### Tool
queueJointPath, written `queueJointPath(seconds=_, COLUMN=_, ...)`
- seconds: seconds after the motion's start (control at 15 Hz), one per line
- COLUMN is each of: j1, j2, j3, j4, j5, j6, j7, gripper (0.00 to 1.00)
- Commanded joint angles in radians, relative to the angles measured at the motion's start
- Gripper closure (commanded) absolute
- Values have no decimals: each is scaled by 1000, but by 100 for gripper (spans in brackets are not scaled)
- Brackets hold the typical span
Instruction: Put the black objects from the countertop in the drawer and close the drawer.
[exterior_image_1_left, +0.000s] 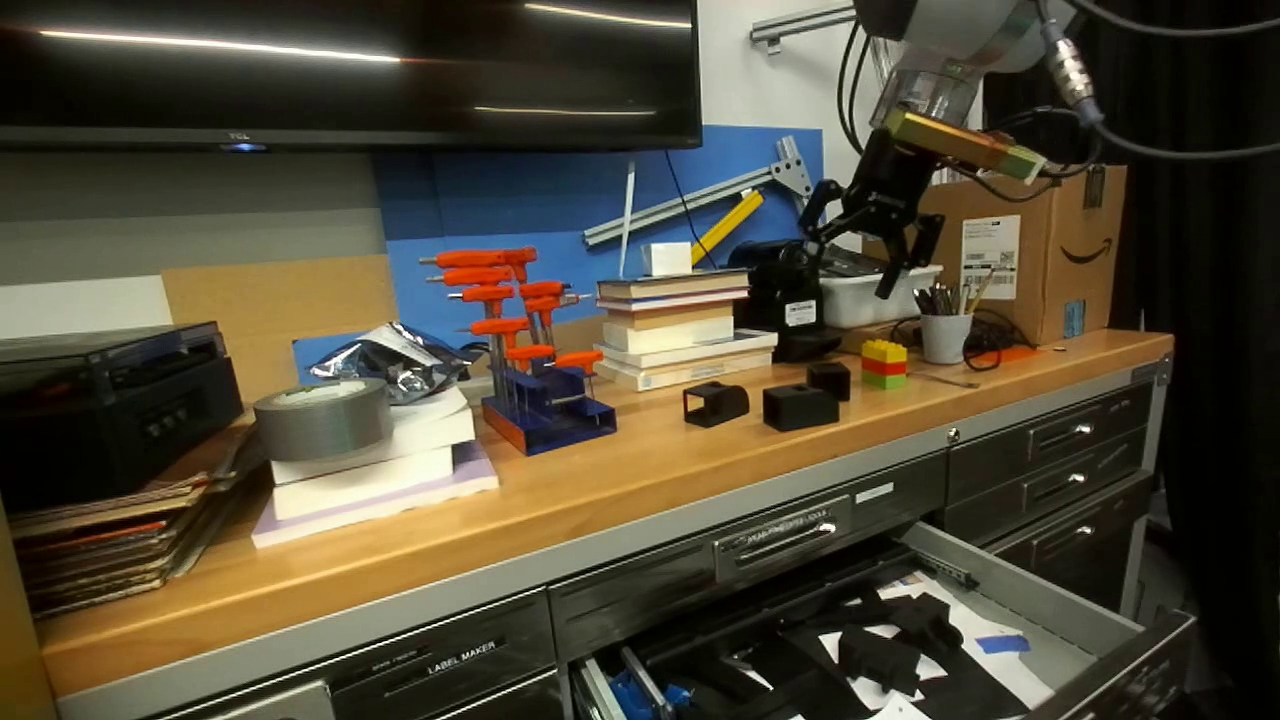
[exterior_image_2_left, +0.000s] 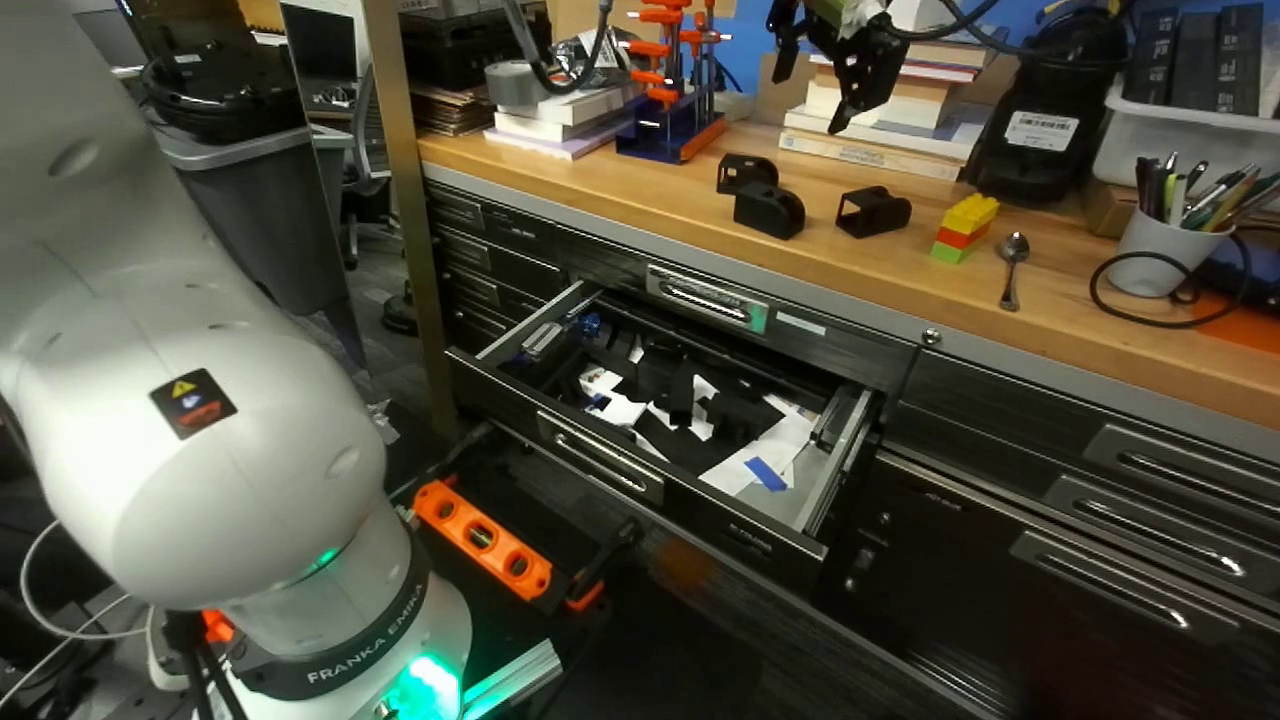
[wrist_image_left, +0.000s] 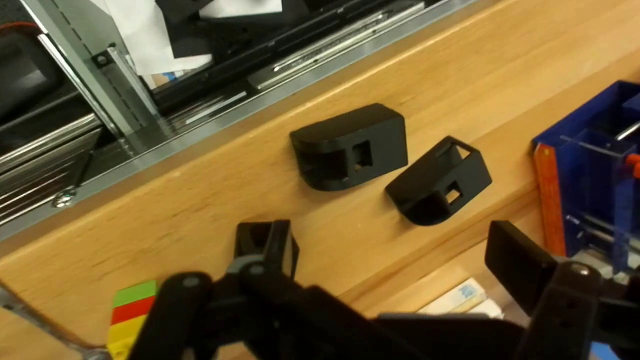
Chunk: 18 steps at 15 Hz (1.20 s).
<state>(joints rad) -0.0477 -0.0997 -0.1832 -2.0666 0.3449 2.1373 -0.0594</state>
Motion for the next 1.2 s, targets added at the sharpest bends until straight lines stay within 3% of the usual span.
queueJointPath(seconds=0.0, j1=-26, j2=135, j3=4, j4=176, j5=47, j6=-173, j7=-134, gripper=0)
queueJointPath(seconds=0.2, j1=-60, j2=211, j3=8, j4=233, j5=24, j6=-232, j7=-201, gripper=0)
queueJointPath(seconds=0.8, j1=-207, j2=468, j3=17, j4=419, j5=18, j6=-213, j7=-285, gripper=0)
queueJointPath(seconds=1.13, j1=-233, j2=541, j3=54, j4=546, j5=3, j6=-237, j7=-290, gripper=0)
